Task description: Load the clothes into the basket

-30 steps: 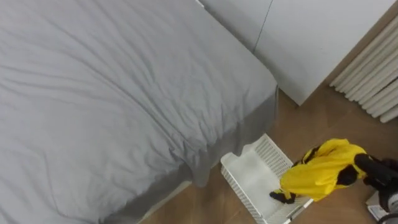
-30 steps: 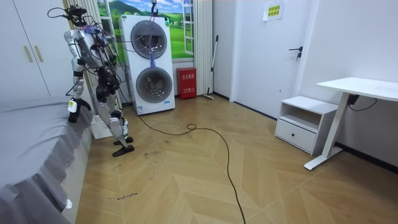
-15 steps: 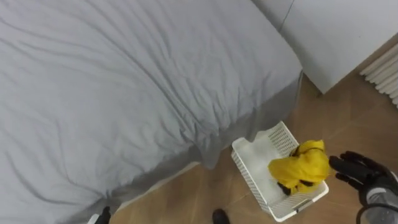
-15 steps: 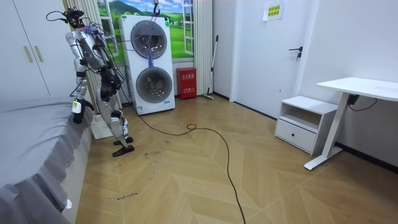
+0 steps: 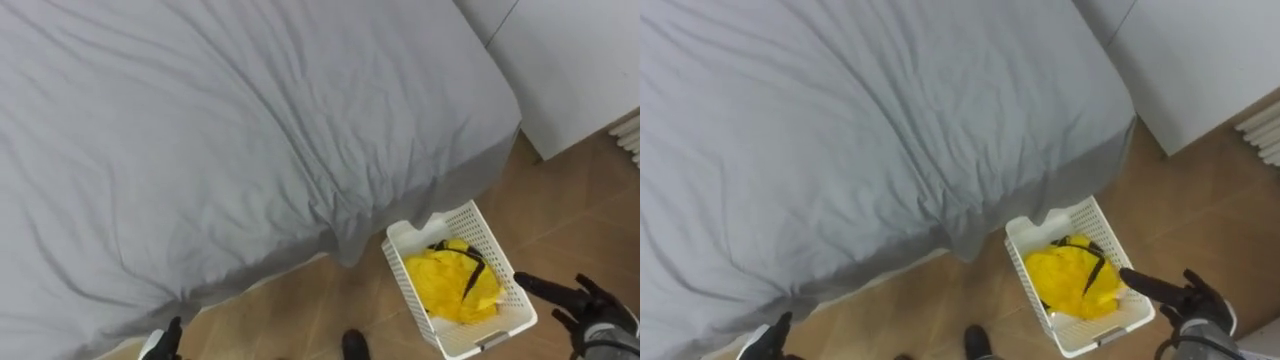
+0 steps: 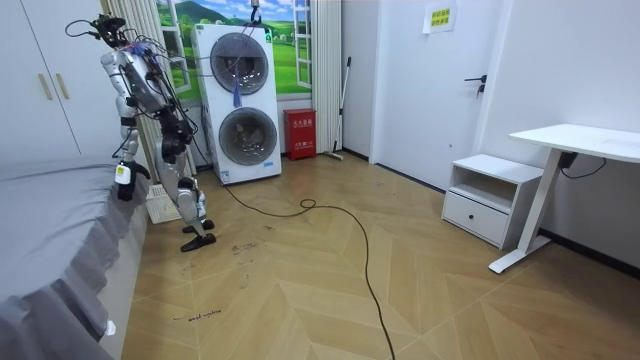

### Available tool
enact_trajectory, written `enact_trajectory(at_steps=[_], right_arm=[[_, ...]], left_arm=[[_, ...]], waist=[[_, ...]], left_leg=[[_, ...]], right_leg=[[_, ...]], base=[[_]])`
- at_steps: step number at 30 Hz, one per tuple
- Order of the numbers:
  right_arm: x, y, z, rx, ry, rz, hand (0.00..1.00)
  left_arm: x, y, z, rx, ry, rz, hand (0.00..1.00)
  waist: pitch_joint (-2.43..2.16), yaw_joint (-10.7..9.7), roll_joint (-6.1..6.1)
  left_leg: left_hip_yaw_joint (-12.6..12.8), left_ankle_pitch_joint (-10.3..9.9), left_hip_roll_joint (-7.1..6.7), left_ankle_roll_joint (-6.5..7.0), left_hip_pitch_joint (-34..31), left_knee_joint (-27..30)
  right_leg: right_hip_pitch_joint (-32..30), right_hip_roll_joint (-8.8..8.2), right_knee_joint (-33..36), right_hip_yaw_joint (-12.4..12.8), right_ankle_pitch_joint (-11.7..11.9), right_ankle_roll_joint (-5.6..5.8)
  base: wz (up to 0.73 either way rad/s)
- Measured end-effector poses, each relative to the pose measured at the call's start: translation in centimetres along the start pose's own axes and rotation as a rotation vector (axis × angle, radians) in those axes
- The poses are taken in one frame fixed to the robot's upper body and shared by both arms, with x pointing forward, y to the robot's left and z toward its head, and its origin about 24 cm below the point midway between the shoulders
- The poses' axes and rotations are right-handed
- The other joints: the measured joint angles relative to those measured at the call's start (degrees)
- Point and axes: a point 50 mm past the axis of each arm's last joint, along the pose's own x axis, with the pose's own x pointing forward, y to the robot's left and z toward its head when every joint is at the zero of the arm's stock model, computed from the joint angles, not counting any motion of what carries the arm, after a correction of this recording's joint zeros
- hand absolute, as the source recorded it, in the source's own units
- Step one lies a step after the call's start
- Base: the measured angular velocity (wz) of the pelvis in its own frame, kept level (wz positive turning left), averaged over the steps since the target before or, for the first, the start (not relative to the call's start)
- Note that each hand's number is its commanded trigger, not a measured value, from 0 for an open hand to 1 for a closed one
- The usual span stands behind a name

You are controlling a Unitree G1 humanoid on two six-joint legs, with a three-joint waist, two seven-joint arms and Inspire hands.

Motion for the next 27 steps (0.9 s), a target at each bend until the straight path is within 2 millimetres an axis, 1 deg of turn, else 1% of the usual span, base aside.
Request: enact_trajectory(at_steps=[2, 3, 4, 5, 6, 7, 8, 10, 11, 13, 15, 17, 18, 19, 20, 21, 22, 23, 24, 26, 27], right_arm=[[0.0, -0.1, -0.1, -0.001, 0.002, 0.000, 0.00], [0.0, 0.0, -0.1, 0.000, 0.002, 0.001, 0.00], [0.0, -0.1, -0.2, 0.003, 0.005, 0.000, 0.00], [-0.1, -0.3, -0.3, 0.003, 0.008, -0.003, 0.00], [-0.1, -0.5, -0.6, 0.001, 0.013, -0.008, 0.00], [-0.2, -0.7, -1.0, -0.001, 0.021, -0.010, 0.00], [-0.2, -0.8, -1.2, -0.002, 0.023, -0.011, 0.00], [-0.4, -1.3, -2.0, -0.009, 0.042, -0.021, 0.00], [-0.4, -1.4, -2.2, -0.010, 0.046, -0.024, 0.00], [-0.5, -1.5, -2.5, -0.016, 0.046, -0.019, 0.00], [-0.7, -1.6, -3.0, -0.013, 0.037, 0.001, 0.00], [-1.0, -1.1, -3.7, -0.006, 0.043, 0.029, 0.00], [-1.2, -0.5, -3.9, -0.005, 0.031, 0.061, 0.00], [-1.4, 0.2, -4.1, -0.006, 0.020, 0.096, 0.00], [-1.5, 0.4, -4.4, -0.011, 0.022, 0.110, 0.00], [-1.7, 0.9, -5.1, -0.029, 0.037, 0.141, 0.00], [-2.0, 1.3, -6.0, -0.039, 0.059, 0.172, 0.00], [-2.1, 1.6, -6.4, -0.045, 0.069, 0.188, 0.00], [-2.4, 2.4, -7.2, -0.045, 0.092, 0.219, 0.00], [-2.8, 3.3, -8.3, -0.052, 0.124, 0.265, 0.00], [-3.0, 3.7, -9.2, -0.062, 0.155, 0.283, 0.00]], left_arm=[[0.0, 0.0, 0.0, 0.000, 0.000, 0.000, 0.00], [0.0, 0.0, -0.1, 0.000, 0.000, 0.000, 0.00], [0.0, 0.0, -0.1, -0.001, -0.001, 0.001, 0.00], [-0.1, 0.0, -0.2, 0.000, -0.001, 0.001, 0.00], [-0.1, 0.0, -0.2, 0.000, -0.004, 0.003, 0.00], [-0.1, 0.1, -0.2, -0.002, -0.005, 0.006, 0.00], [-0.1, 0.2, -0.2, -0.002, -0.007, 0.008, 0.00], [-0.1, 0.2, -0.3, -0.005, -0.017, 0.010, 0.00], [-0.2, 0.2, -0.4, -0.006, -0.016, 0.010, 0.00], [-0.4, -0.1, -1.0, -0.009, -0.002, 0.006, 0.00], [-0.5, -0.3, -1.5, -0.011, 0.008, 0.001, 0.00], [-0.9, -0.4, -2.7, -0.029, 0.035, 0.004, 0.00], [-1.1, -0.4, -3.3, -0.041, 0.052, 0.008, 0.00], [-1.2, -0.4, -3.7, -0.049, 0.062, 0.010, 0.00], [-1.2, -0.4, -3.8, -0.052, 0.064, 0.012, 0.00], [-1.3, -0.6, -4.0, -0.053, 0.070, 0.010, 0.00], [-1.5, -0.8, -4.4, -0.051, 0.077, 0.005, 0.00], [-1.5, -1.0, -4.4, -0.059, 0.078, 0.005, 0.00], [-1.7, -1.3, -4.7, -0.074, 0.087, 0.002, 0.00], [-1.8, -1.9, -4.8, -0.085, 0.092, -0.008, 0.00], [-1.8, -2.2, -4.8, -0.091, 0.095, -0.013, 0.00]], waist=[[0.02, 0.21, -0.07], [0.07, 0.30, -0.17], [0.21, 0.36, -0.39], [0.17, 0.35, -0.51], [0.17, 0.35, -0.88], [-0.01, 0.34, -1.42], [-0.04, 0.24, -1.61], [-0.21, 0.22, -2.81], [-0.18, 0.30, -3.03], [-0.53, 0.74, -3.64], [-0.54, 0.77, -3.67], [-0.65, 1.22, -3.77], [-0.79, 1.15, -3.74], [-0.87, 0.91, -3.66], [-0.93, 0.87, -3.68], [-1.00, 0.93, -3.90], [-1.14, 1.48, -4.10], [-1.19, 1.82, -4.20], [-1.48, 2.48, -4.37], [-1.52, 2.50, -4.47], [-1.59, 2.62, -4.64]], left_leg=[[-0.09, 0.09, -0.18, 0.11, 0.02, 0.00], [-0.18, 0.15, -0.60, 0.16, 0.20, -0.04], [-0.21, 0.17, -0.67, 0.17, 0.74, -0.13], [-0.28, 0.17, -0.67, 0.17, 0.98, -0.12], [-0.46, 0.17, -0.68, 0.17, 1.51, -0.12], [-0.73, 0.17, -0.69, 0.17, 1.87, -0.10], [-1.04, 0.17, -0.67, 0.17, 1.99, -0.05], [-1.84, 0.17, -0.71, 0.17, 3.00, -0.06], [-1.96, 0.16, -0.72, 0.16, 3.44, -0.09], [-1.98, 0.16, -0.74, 0.16, 5.19, -0.28], [-2.09, 0.15, -0.76, 0.15, 7.04, -0.77], [-2.36, 0.15, -0.81, 0.15, 9.89, -1.87], [-2.75, 0.15, -0.88, 0.14, 11.06, -2.25], [-3.62, 0.15, -0.98, 0.14, 11.97, -2.41], [-3.87, 0.15, -1.00, 0.14, 12.48, -2.45], [-4.22, 0.15, -1.05, 0.13, 13.91, -2.90], [-4.70, 0.14, -1.11, 0.12, 15.28, -3.32], [-4.99, 0.14, -1.15, 0.12, 15.92, -3.44], [-5.51, 0.14, -1.28, 0.12, 16.68, -3.64], [-6.95, 0.14, -1.56, 0.12, 17.75, -4.01], [-7.59, 0.14, -1.75, 0.12, 18.12, -4.02]], right_leg=[[0.06, -0.15, -0.02, -0.10, -0.01, 0.01], [0.24, -0.25, -0.04, -0.14, -0.11, 0.10], [0.78, -0.31, -0.11, -0.16, -0.17, 0.14], [1.14, -0.34, -0.19, -0.29, -0.21, 0.16], [1.88, -0.40, -0.40, -0.55, -0.30, 0.20], [2.47, -0.44, -0.68, -0.81, -0.36, 0.21], [2.96, -0.47, -1.14, -1.12, -0.36, 0.21], [4.38, -0.51, -1.40, -1.96, -0.38, 0.19], [5.04, -0.45, -1.72, -2.19, -0.38, 0.20], [7.42, -0.42, -3.19, -2.72, -0.36, 0.22], [9.80, -0.43, -4.32, -3.22, -0.33, 0.28], [12.83, -0.30, -5.24, -3.27, -0.33, 0.28], [14.17, -0.35, -5.73, -3.51, -0.38, 0.34], [15.74, -0.45, -6.57, -4.32, -0.37, 0.34], [16.65, -0.46, -7.05, -4.75, -0.37, 0.34], [18.37, -0.44, -7.77, -5.35, -0.36, 0.34], [20.02, -0.42, -8.43, -5.81, -0.38, 0.35], [20.60, -0.47, -8.73, -6.10, -0.40, 0.37], [22.13, -0.54, -9.31, -6.56, -0.43, 0.41], [23.93, -0.72, -10.10, -7.88, -0.48, 0.48], [24.72, -1.17, -10.28, -8.54, -0.57, 0.62]], base=[[0.00], [0.00], [0.00], [0.08], [0.11], [0.14], [0.16], [0.18], [0.12], [0.08], [0.13], [0.07], [0.16], [0.25], [0.35], [0.32], [0.28], [0.22], [0.26], [0.37], [0.47]])
